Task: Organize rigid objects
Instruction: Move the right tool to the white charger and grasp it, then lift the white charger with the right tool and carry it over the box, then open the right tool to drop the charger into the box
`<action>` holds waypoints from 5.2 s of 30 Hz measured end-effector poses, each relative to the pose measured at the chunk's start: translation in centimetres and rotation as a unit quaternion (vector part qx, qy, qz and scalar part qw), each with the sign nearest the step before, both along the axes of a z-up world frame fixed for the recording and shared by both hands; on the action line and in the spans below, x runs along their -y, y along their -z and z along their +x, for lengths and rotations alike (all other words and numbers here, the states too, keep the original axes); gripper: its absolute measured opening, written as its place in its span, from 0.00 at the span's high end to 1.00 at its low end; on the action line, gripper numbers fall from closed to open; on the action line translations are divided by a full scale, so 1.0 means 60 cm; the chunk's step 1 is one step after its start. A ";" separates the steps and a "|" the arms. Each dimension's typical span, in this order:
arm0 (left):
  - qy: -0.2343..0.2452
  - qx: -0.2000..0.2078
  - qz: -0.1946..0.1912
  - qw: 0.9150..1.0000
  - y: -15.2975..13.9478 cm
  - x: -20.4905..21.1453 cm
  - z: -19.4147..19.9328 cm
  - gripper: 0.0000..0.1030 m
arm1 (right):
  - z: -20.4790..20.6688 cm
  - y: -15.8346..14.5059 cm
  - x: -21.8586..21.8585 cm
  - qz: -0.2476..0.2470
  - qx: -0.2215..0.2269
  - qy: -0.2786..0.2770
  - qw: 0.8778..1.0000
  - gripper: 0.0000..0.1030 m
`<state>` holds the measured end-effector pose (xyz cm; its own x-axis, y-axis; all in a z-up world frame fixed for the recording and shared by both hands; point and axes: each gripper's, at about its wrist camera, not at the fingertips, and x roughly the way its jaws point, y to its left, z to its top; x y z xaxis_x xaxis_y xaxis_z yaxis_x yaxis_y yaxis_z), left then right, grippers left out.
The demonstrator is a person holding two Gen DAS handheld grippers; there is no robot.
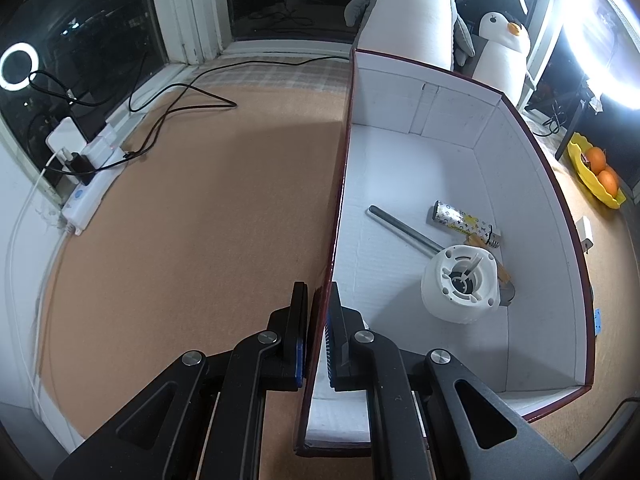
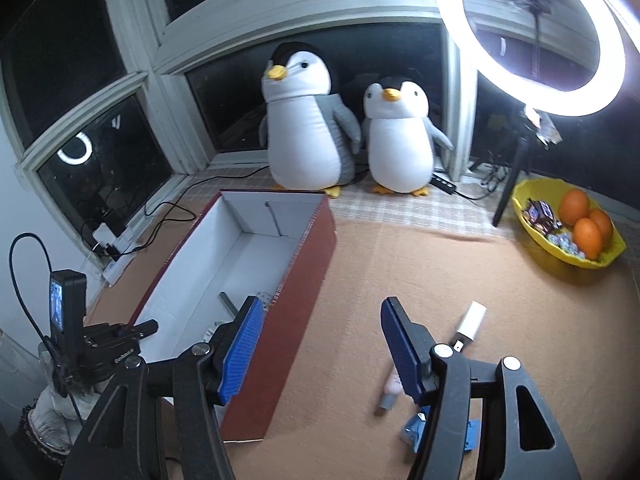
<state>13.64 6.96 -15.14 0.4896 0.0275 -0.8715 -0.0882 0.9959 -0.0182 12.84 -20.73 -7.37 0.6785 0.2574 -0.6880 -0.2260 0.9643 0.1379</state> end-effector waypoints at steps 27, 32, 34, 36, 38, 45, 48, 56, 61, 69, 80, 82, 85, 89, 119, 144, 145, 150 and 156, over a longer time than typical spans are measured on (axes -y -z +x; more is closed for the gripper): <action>0.035 -0.005 0.010 0.999 0.001 0.002 0.000 0.94 | -0.047 0.080 0.221 0.045 -0.089 0.185 0.978 0.39; 0.048 -0.011 0.023 0.999 0.004 0.007 0.001 0.94 | -0.032 0.092 0.220 0.044 -0.097 0.187 0.977 0.45; 0.050 -0.011 0.025 0.998 0.004 0.008 0.000 0.94 | -0.023 0.097 0.221 0.043 -0.101 0.189 0.976 0.46; 0.050 -0.012 0.025 0.998 0.005 0.008 0.001 0.94 | -0.012 0.102 0.221 0.041 -0.107 0.190 0.975 0.49; 0.050 -0.012 0.025 0.998 0.005 0.008 0.001 0.94 | 0.003 0.106 0.220 0.039 -0.114 0.190 0.974 0.52; 0.050 -0.012 0.025 0.998 0.005 0.007 0.000 0.94 | 0.053 0.123 0.215 0.034 -0.138 0.188 0.972 0.54; 0.052 -0.013 0.028 0.998 0.006 0.010 0.001 0.94 | 0.074 0.133 0.219 0.042 -0.153 0.189 0.969 0.54; 0.050 -0.014 0.031 0.998 0.007 0.014 0.002 0.94 | 0.137 0.169 0.230 0.075 -0.194 0.201 0.957 0.64; 0.045 -0.015 0.031 0.998 0.007 0.014 0.003 0.94 | 0.165 0.183 0.220 0.070 -0.207 0.198 0.956 0.64; 0.037 -0.019 0.030 0.999 0.012 0.011 0.004 0.94 | 0.193 0.205 0.225 0.061 -0.226 0.199 0.952 0.66; 0.028 -0.020 0.031 0.999 0.012 0.010 0.004 0.94 | 0.208 0.233 0.212 0.033 -0.243 0.188 0.951 0.80; 0.025 -0.020 0.030 0.999 0.013 0.010 0.003 0.94 | 0.207 0.232 0.212 0.031 -0.241 0.184 0.952 0.80; 0.020 -0.021 0.028 0.999 0.014 0.009 0.003 0.94 | 0.204 0.231 0.208 0.022 -0.235 0.179 0.955 0.80; 0.013 -0.020 0.023 0.999 0.014 0.006 0.003 0.93 | 0.194 0.225 0.204 0.021 -0.224 0.174 0.959 0.80; -0.020 -0.008 0.004 1.000 0.000 -0.002 -0.010 0.94 | 0.027 0.029 -0.090 -0.048 -0.039 -0.085 0.994 0.80; -0.021 -0.002 0.001 1.000 -0.006 -0.003 -0.015 0.94 | -0.002 0.089 -0.215 -0.076 -0.061 -0.160 0.982 0.80; -0.022 -0.002 0.000 1.000 -0.006 -0.003 -0.015 0.94 | -0.001 0.091 -0.215 -0.075 -0.063 -0.160 0.982 0.80; -0.021 -0.002 0.001 1.000 -0.006 -0.003 -0.014 0.94 | 0.000 0.092 -0.218 -0.076 -0.068 -0.163 0.981 0.80; -0.018 -0.002 0.002 1.000 -0.006 0.002 -0.013 0.94 | -0.001 0.089 -0.217 -0.071 -0.066 -0.160 0.982 0.67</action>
